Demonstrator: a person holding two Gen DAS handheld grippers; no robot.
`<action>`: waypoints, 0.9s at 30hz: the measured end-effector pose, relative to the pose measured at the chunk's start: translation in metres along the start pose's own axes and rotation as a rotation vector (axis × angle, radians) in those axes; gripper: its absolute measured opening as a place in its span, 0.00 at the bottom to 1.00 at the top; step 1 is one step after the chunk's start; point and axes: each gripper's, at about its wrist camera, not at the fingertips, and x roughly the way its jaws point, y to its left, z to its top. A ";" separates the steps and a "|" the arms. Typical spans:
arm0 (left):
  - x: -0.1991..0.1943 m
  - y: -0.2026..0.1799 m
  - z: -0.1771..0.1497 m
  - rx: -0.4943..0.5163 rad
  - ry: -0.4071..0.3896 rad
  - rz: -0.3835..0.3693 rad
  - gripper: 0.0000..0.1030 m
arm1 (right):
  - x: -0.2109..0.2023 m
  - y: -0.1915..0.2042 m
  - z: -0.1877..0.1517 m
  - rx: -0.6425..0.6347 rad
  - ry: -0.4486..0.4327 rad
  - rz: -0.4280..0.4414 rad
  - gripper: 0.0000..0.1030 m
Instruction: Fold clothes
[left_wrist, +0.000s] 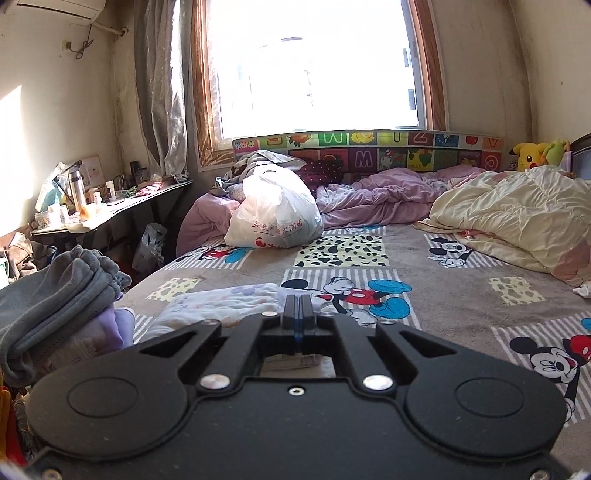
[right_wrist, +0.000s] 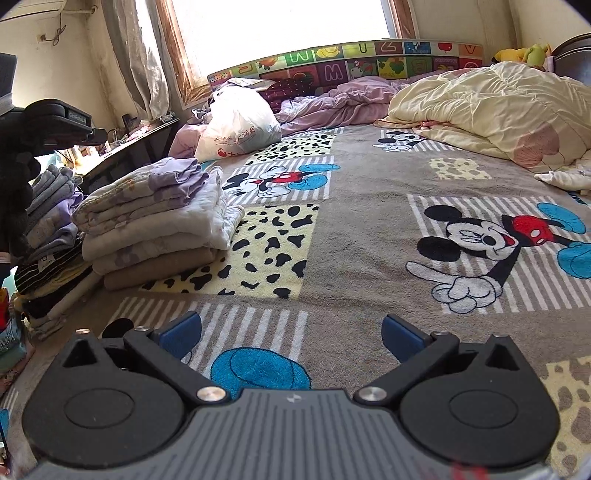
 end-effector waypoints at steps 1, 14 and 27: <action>-0.001 0.000 -0.001 0.004 -0.002 0.003 0.29 | -0.009 -0.003 -0.001 0.002 -0.007 -0.004 1.00; 0.039 0.002 -0.014 0.023 0.084 0.026 0.80 | -0.025 -0.047 -0.016 0.052 0.009 -0.070 1.00; 0.032 0.001 -0.004 0.061 0.024 -0.011 0.00 | -0.006 -0.069 -0.030 0.085 0.058 -0.109 1.00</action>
